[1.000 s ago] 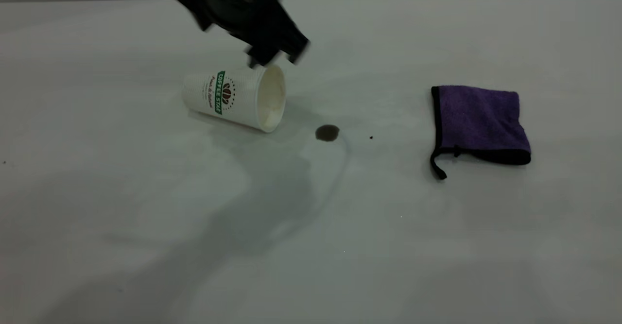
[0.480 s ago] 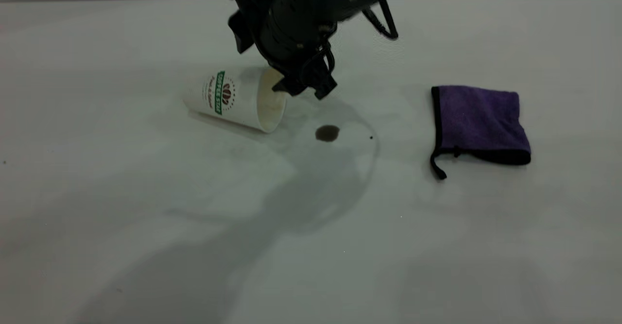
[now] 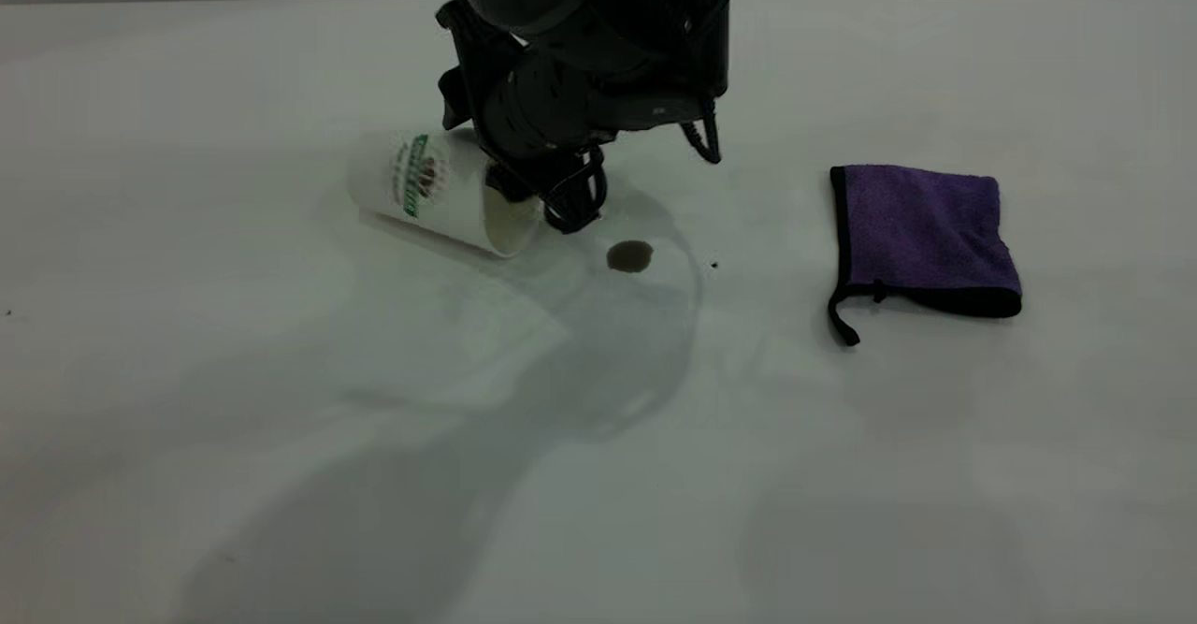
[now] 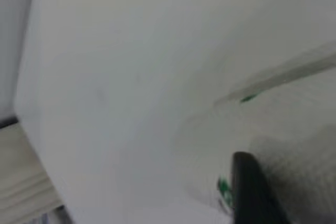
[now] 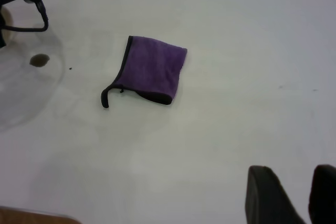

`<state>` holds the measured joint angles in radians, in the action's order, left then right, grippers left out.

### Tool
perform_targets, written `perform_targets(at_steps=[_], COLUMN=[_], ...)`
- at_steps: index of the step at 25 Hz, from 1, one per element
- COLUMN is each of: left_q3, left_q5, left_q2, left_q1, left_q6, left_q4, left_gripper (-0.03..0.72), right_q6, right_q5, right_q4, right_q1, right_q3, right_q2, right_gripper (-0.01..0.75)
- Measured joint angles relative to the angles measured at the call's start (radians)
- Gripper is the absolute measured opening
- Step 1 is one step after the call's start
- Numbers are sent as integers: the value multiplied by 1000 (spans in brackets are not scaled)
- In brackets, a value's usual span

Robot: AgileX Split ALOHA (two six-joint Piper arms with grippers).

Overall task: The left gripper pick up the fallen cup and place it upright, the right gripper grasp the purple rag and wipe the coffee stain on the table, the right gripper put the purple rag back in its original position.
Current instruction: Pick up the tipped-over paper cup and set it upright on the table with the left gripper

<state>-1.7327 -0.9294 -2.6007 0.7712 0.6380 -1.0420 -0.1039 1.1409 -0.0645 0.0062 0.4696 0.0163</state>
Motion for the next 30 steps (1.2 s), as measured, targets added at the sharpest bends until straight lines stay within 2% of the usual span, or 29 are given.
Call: perform_targets(at_steps=[4, 6, 9, 11, 17, 22, 25, 30], left_q3=[-1, -12, -75, -151, -353, -373, -373, -373], left_q5=[-78, -115, -134, -138, -158, -97, -49, 18], left_q2=[11, 35, 98, 153, 238, 228, 206, 145], left_q1=[0, -3, -25, -59, -241, -397, -456, -511], left_q6=[-29, -68, -163, -252, -550, -706, -788, -886], left_q4=[-33, -23, 60, 188, 651, 949, 1082, 1185], left_gripper=[90, 24, 12, 12, 11, 11, 13, 19], right_q6=[0, 0, 0, 0, 0, 0, 0, 0], right_q5=[0, 0, 0, 0, 0, 0, 0, 0], right_q4=[0, -1, -1, -1, -1, -1, -1, -1], right_q1=[0, 0, 0, 0, 0, 0, 0, 0], right_q3=[0, 0, 0, 0, 0, 0, 0, 0], right_q2=[0, 0, 0, 0, 0, 0, 0, 0], right_gripper=[238, 238, 238, 238, 238, 238, 238, 238])
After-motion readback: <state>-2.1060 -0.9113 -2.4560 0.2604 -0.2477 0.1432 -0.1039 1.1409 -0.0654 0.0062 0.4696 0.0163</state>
